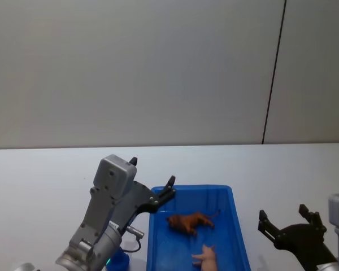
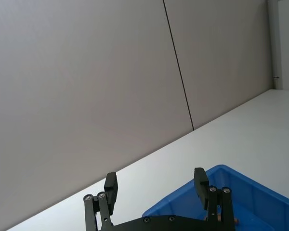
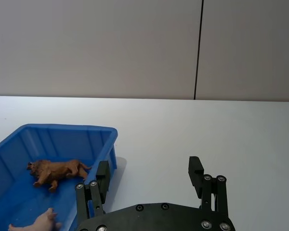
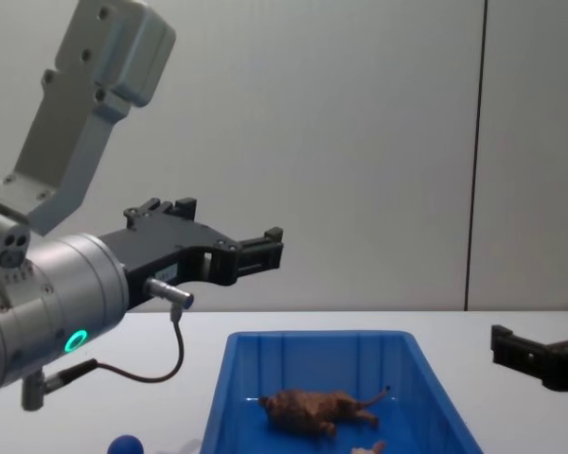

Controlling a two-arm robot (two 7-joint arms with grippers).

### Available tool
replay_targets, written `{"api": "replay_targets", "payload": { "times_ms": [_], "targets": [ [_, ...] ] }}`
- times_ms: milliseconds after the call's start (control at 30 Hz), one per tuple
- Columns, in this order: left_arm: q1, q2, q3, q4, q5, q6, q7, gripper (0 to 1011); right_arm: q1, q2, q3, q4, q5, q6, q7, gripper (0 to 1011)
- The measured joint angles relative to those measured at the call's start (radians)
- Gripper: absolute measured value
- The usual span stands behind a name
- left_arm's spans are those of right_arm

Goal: Pick up the two dolls from the table and place them into the box.

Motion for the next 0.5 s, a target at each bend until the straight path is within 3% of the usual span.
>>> {"api": "replay_targets", "payload": {
  "times_ms": [500],
  "targets": [
    [0.053,0.052,-0.028,-0.076,-0.062,0.146,0.053,1001,-0.014,0.006,0.005,-0.012,0.003,-0.007,-0.024,1001]
  ]
}}
